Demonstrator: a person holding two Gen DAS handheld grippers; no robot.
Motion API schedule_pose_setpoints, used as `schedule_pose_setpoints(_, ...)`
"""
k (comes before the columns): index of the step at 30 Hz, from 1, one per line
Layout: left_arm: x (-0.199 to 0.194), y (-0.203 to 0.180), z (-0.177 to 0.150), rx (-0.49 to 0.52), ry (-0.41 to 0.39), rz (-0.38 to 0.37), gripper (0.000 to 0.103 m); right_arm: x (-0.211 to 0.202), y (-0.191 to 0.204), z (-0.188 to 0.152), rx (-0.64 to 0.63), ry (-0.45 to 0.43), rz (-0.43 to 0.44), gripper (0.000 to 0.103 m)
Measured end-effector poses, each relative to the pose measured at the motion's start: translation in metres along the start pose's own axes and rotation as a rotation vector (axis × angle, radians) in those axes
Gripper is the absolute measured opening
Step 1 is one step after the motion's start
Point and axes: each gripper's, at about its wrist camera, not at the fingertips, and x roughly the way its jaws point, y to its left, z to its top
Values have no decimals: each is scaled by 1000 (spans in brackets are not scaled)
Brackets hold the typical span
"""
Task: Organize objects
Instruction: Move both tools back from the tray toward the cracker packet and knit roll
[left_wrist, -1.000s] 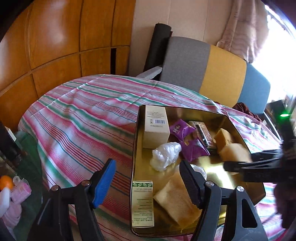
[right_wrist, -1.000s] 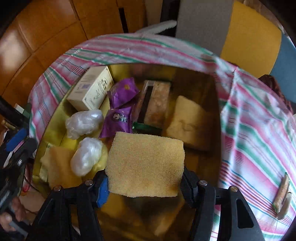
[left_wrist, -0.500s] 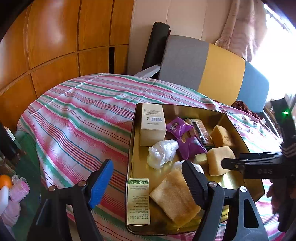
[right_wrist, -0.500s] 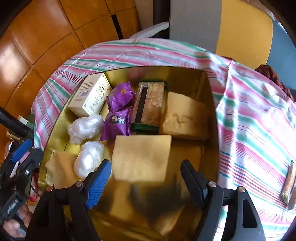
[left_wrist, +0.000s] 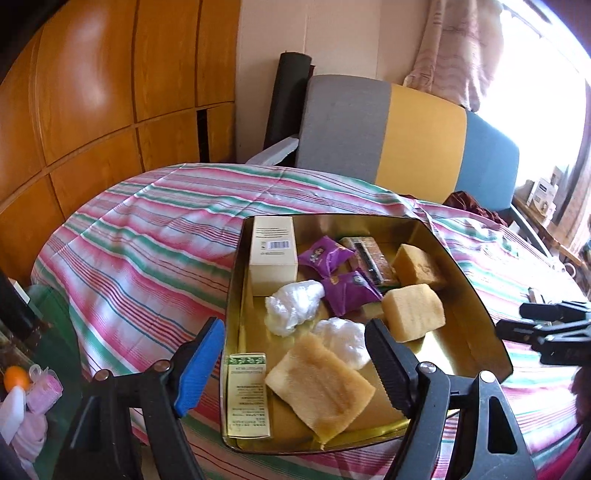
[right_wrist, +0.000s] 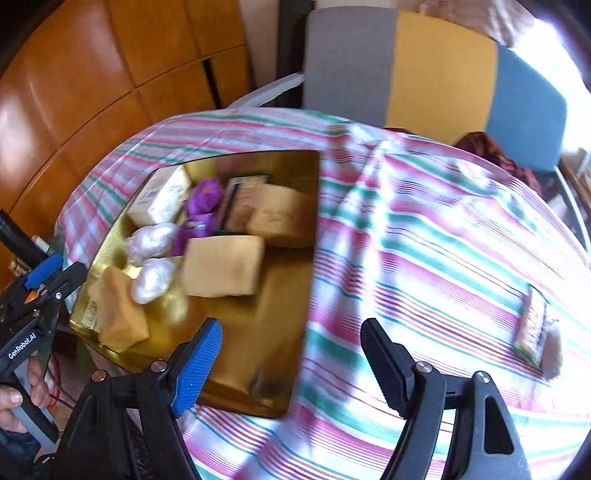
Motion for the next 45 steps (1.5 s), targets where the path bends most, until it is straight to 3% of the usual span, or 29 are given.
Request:
schedule_pose_setpoints(15,0,-48,0,126,12,-54,79,-44,-147,-28,260,-44,-236,79)
schedule_pose_setpoints(19,1,-68,1,171,14,-72,79,-54,-200,-39,384,-94,-323,79)
schedule_pose_setpoints(23,0,-91,3,218,7,-94,79,-62,-258,-68,616,-185,-422,79)
schedule_pose_setpoints(26,1,-112,7,256,0,-122,80,-69,-291,-88,799,-188,-411,79)
schedule_pose_setpoints(30,3,-145,12,299,0,-181,80,-84,-307,-101,906,-237,-394,79)
schedule_pose_setpoints(37,8,-218,20,389,2,-295,80,-81,-315,-111,989,-218,-336,79)
schedule_pose_setpoints(45,35,-307,13,495,75,-394,78,-82,-323,-120,1053,-233,-265,79)
